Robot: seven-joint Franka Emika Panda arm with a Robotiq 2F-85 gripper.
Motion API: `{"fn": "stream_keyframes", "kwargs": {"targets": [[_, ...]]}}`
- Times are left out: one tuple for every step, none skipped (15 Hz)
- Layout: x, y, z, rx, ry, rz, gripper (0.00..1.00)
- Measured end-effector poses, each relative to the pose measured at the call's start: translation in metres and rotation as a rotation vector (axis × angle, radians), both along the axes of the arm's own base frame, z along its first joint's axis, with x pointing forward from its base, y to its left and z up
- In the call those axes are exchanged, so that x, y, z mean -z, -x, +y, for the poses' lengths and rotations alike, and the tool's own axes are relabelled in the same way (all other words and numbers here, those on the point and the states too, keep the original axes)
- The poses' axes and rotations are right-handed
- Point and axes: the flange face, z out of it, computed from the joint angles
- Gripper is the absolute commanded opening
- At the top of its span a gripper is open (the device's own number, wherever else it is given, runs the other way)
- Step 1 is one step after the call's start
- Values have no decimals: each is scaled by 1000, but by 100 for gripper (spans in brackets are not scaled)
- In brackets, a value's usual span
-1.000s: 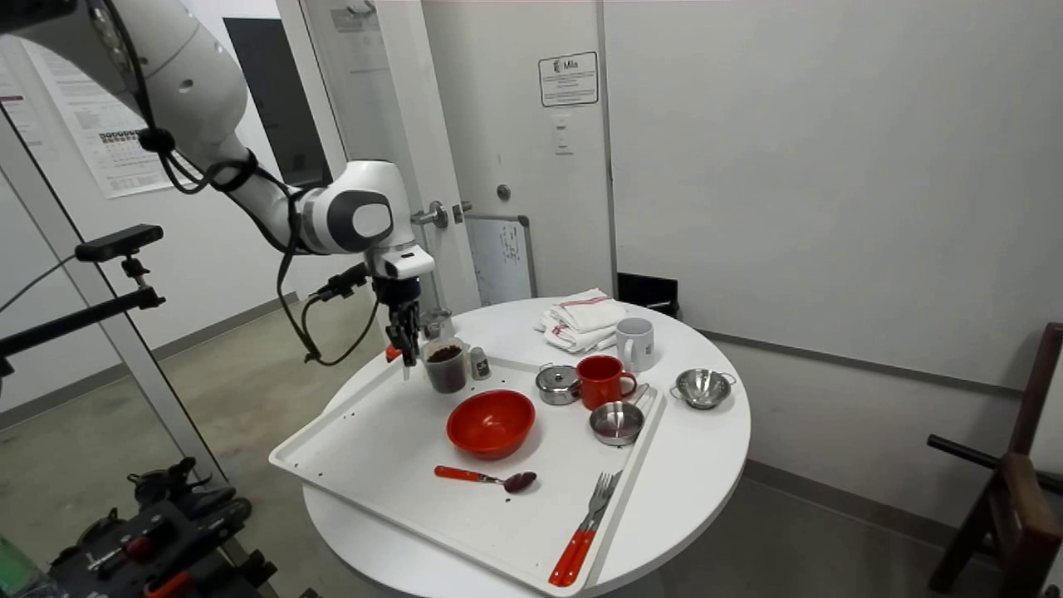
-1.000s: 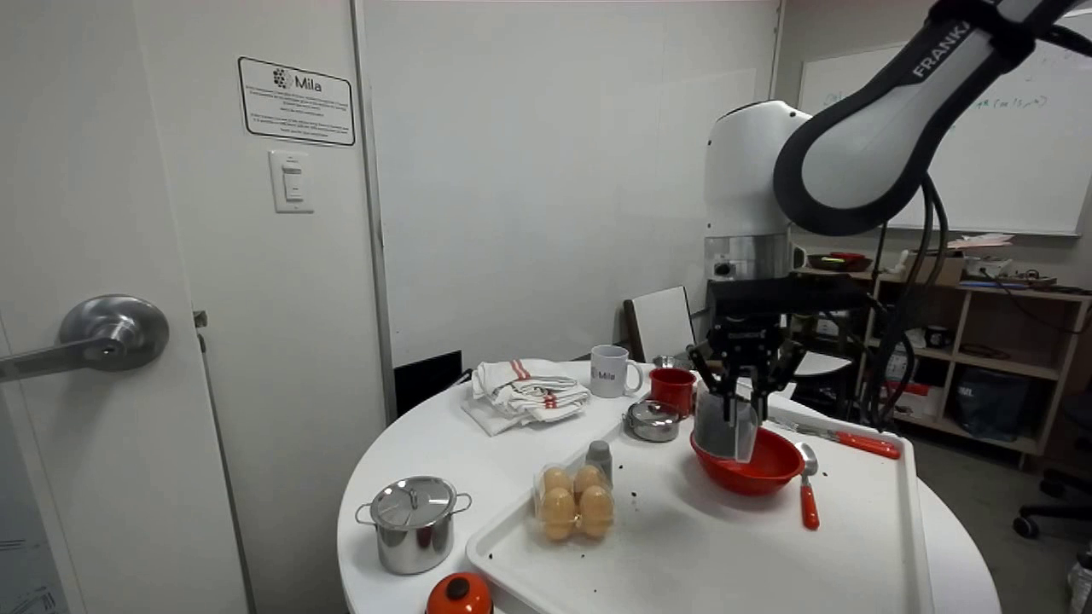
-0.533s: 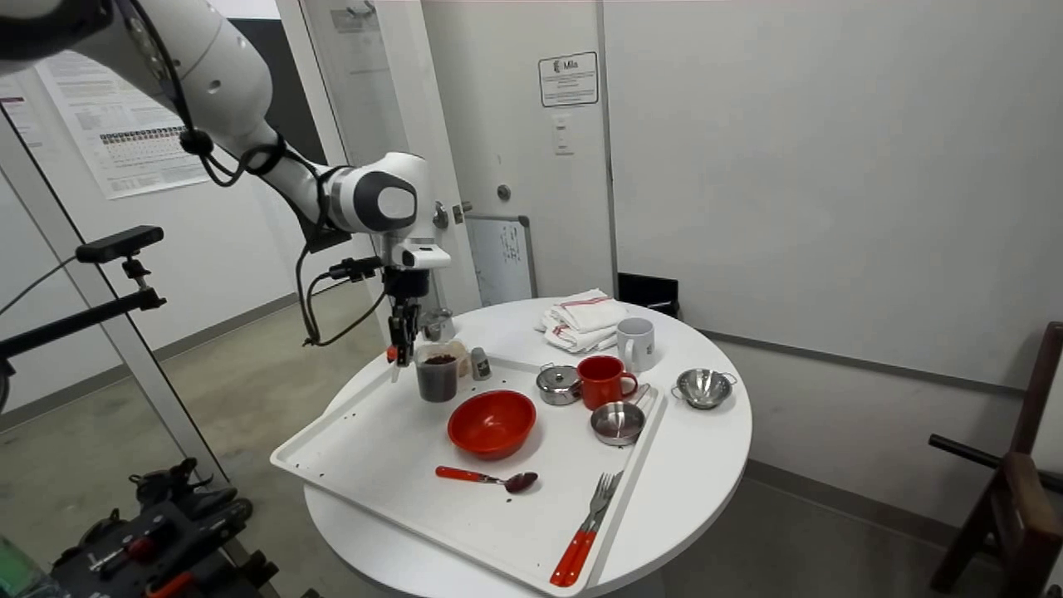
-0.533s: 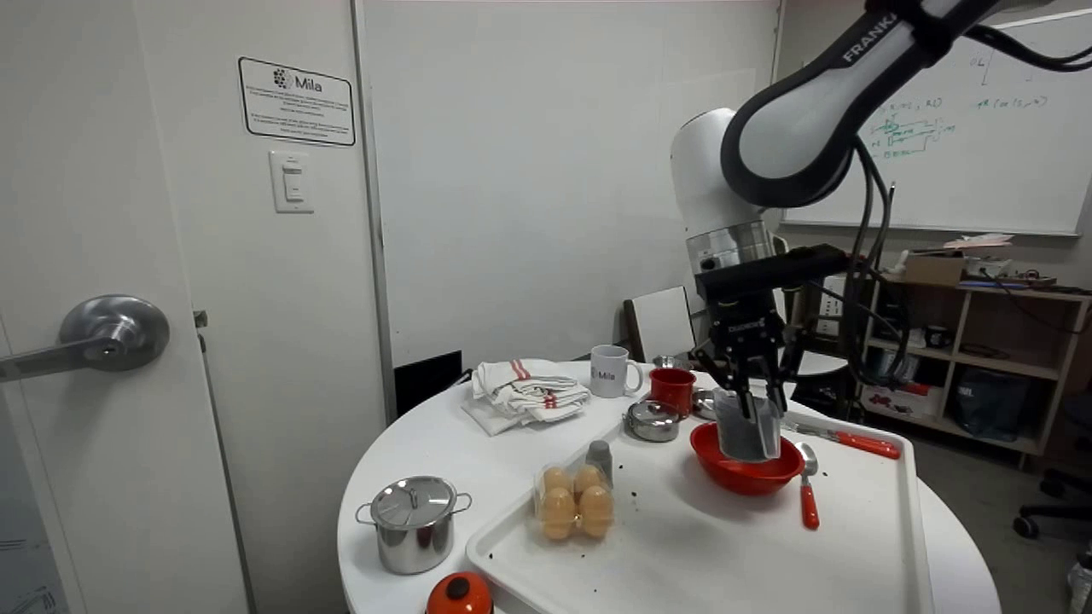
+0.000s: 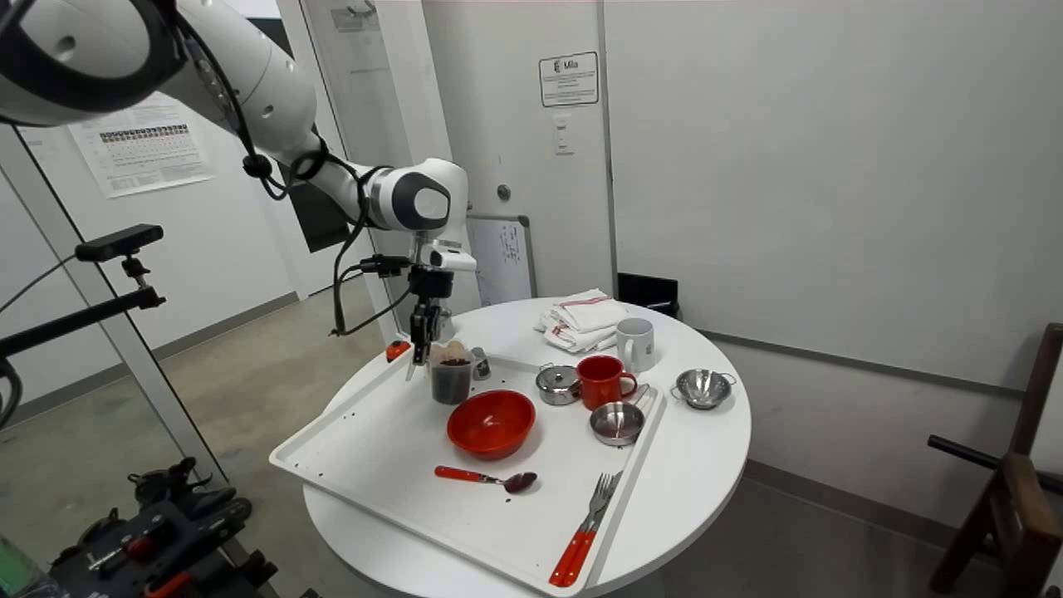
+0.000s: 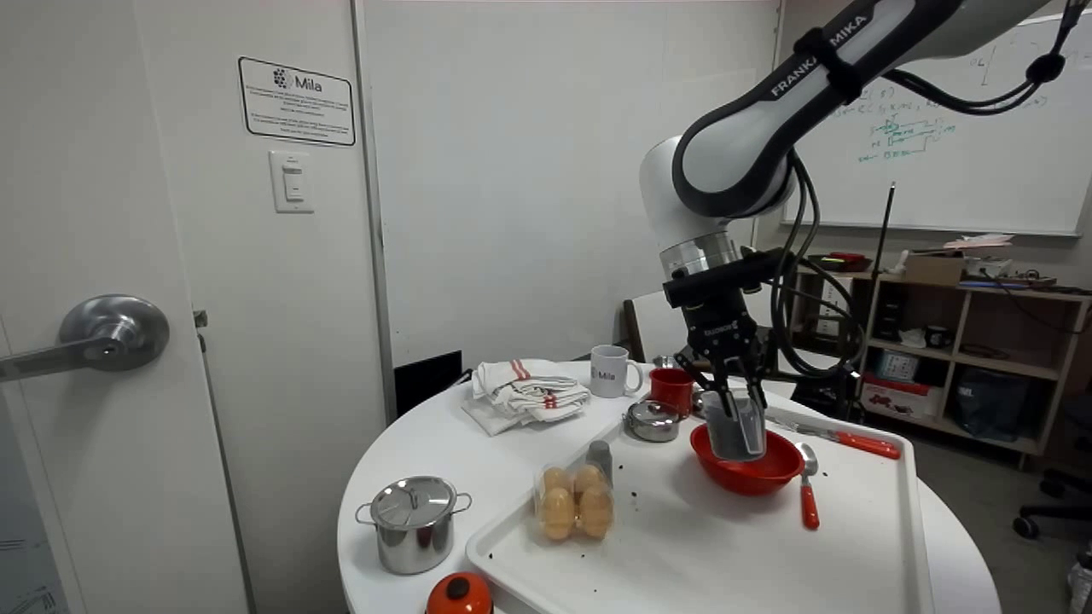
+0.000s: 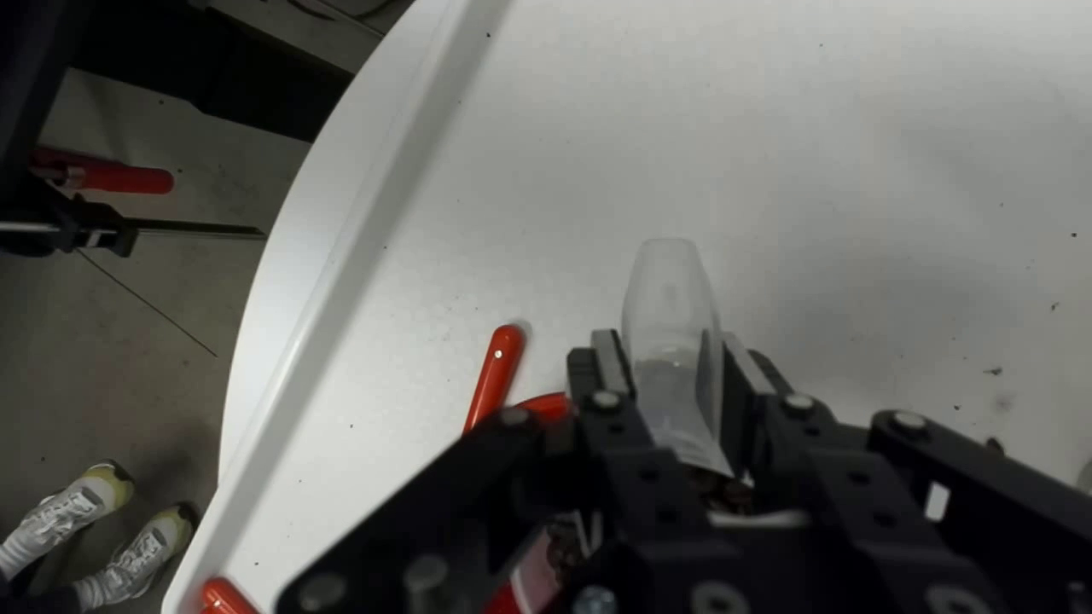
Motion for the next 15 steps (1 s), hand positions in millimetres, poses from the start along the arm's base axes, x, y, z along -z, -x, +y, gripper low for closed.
{"fn": "stream_keyframes", "kwargs": {"targets": [[1, 0, 0, -1, 1, 0, 13], [2, 1, 0, 3, 3, 3, 13], [3, 2, 0, 15, -1, 7, 13], [4, 3, 0, 37, -9, 12, 13], [6, 4, -1, 63, -23, 19, 13], [8, 6, -2, 89, -39, 26, 13], [9, 8, -3, 116, -59, 33, 13], [10, 9, -6, 146, -82, 40, 13], [10, 11, -9, 180, -106, 45, 13], [9, 13, -14, 213, -129, 47, 13], [7, 15, -18, 246, -152, 47, 13], [4, 16, -24, 279, -174, 45, 13], [-1, 18, -30, 311, -195, 40, 13], [-7, 19, -37, 337, -214, 35, 13], [-13, 20, -43, 357, -232, 28, 13]]}}
